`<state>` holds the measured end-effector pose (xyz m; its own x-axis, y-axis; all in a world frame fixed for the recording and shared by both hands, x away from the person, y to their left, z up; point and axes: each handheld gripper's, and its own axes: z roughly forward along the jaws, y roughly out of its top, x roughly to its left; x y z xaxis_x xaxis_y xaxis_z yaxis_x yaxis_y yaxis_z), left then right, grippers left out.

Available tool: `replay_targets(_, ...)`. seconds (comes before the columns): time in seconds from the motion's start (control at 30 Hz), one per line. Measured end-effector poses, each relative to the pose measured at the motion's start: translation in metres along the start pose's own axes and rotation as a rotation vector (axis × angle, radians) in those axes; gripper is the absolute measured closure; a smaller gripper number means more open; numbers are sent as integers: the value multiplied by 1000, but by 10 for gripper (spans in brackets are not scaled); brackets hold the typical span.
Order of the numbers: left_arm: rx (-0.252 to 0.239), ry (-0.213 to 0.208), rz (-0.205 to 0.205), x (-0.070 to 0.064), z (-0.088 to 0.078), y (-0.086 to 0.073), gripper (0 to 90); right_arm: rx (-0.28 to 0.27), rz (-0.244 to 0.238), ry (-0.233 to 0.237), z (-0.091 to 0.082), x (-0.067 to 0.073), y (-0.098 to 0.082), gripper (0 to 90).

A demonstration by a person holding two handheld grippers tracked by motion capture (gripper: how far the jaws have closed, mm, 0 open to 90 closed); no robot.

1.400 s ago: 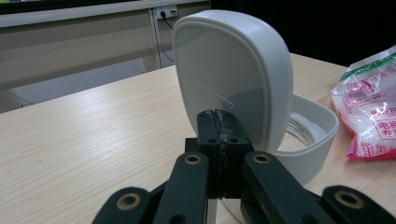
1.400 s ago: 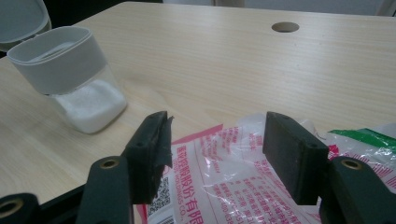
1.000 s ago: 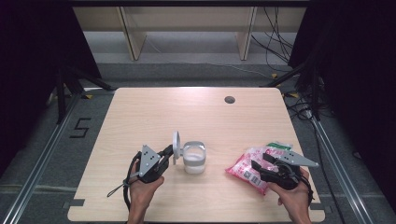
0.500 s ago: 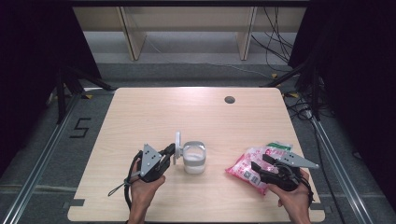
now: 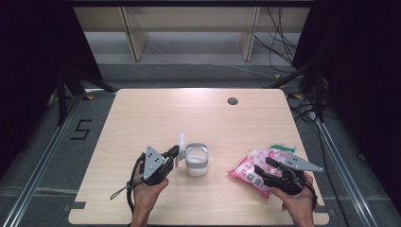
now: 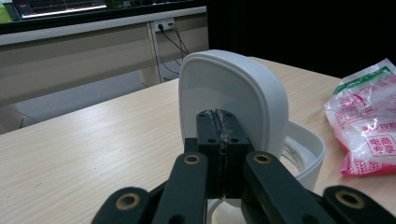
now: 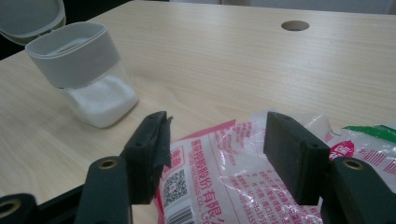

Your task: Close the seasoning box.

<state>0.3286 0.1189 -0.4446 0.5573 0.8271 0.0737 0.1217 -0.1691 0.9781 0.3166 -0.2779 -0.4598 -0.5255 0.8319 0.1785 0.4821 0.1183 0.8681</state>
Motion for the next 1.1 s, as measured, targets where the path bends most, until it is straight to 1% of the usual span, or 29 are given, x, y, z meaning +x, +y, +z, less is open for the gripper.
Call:
replay_targets(0.03, 1, -1, 5, 0, 0, 1, 887, -3, -10, 0, 0, -1, 0, 410)
replay_targets(0.07, 2, -4, 15, 0, 0, 2, 887, -8, -32, 0, 0, -2, 0, 410)
replay_targets(0.1, 0, -8, 10, -1, 1, 2, 886, 2, 2, 4, -1, 0, 0, 410)
replay_targets(0.13, 0, -8, 14, -2, 2, 3, 885, 1, -1, 6, -1, 0, 0, 410)
replay_targets(0.17, 0, -12, 19, -2, 2, 4, 885, -7, -30, 9, 0, -3, 0, 410)
replay_targets(0.27, 1, -22, 28, -6, 4, 6, 881, -7, -31, 9, 0, -2, 0, 410)
replay_targets(0.3, -7, -29, 40, -8, 5, 6, 878, -7, -31, 10, 0, -2, 0, 410)
replay_targets(0.33, 4, -32, 44, -10, 5, 6, 875, -1, -10, 6, -1, 1, 0, 410)
replay_targets(0.37, 1, -41, 45, -13, 7, 6, 875, -5, -28, 17, 0, -1, 0, 410)
replay_targets(0.4, 18, -34, 31, -16, 6, 6, 875, -5, -30, 18, 0, -1, 0, 411)
replay_targets(0.43, 8, -46, 47, -16, 7, 7, 872, 4, -35, 15, -1, -1, 0, 410)
replay_targets(0.47, 8, -51, 55, -16, 7, 7, 867, 4, -38, 12, -1, -1, 0, 410)
replay_targets(0.5, 6, -55, 52, -17, 7, 8, 858, 0, -37, 12, -1, -1, 0, 410)
replay_targets(0.53, 20, -48, 32, -19, 6, 7, 841, 0, -40, 11, -1, -2, 0, 410)
replay_targets(0.57, 5, -65, 51, -19, 7, 8, 820, -1, -40, 10, -1, -2, 0, 410)
replay_targets(0.6, -1, -74, 57, -19, 7, 8, 806, -7, -52, -3, -2, -2, 0, 410)
replay_targets(0.63, 1, -80, 49, -20, 5, 9, 790, 5, -8, 4, -3, 1, -1, 410)
replay_targets(0.67, -4, -95, 37, -20, 4, 9, 762, -2, -40, 0, -2, -1, 0, 410)
replay_targets(0.73, -8, -121, 33, -20, 3, 10, 724, 4, -19, 4, -3, 1, -1, 410)
replay_targets(0.77, -12, -124, 32, -20, 3, 10, 703, 1, -19, 8, -2, 1, -1, 410)
replay_targets(0.8, -19, -128, 26, -21, 3, 10, 679, -8, -35, 14, -1, 0, -1, 410)
replay_targets(0.87, -9, -127, 25, -21, 2, 11, 620, -8, -31, 16, -1, 0, 0, 410)
replay_targets(0.9, -3, -133, 24, -22, 2, 11, 595, -10, -31, 19, -1, 0, -1, 409)
replay_targets(0.93, -8, -142, 20, -22, 3, 10, 562, -16, -30, 22, 0, 0, -1, 409)
replay_targets(0.97, 7, -142, 20, -23, 2, 10, 533, -17, -32, 18, 0, 0, -1, 409)
replay_targets(1.0, 7, -148, 14, -23, 2, 9, 504, -12, -23, 2, 0, 2, -1, 409)
replay_targets(1.03, 4, -153, 7, -23, 1, 8, 484, -14, -27, 3, 0, 1, -1, 409)
replay_targets(1.07, 6, -153, 1, -24, 1, 7, 466, -15, -41, 6, 0, 1, -1, 409)
replay_targets(1.1, 13, -152, 5, -24, 1, 7, 440, -13, -41, 6, 0, 1, -1, 409)
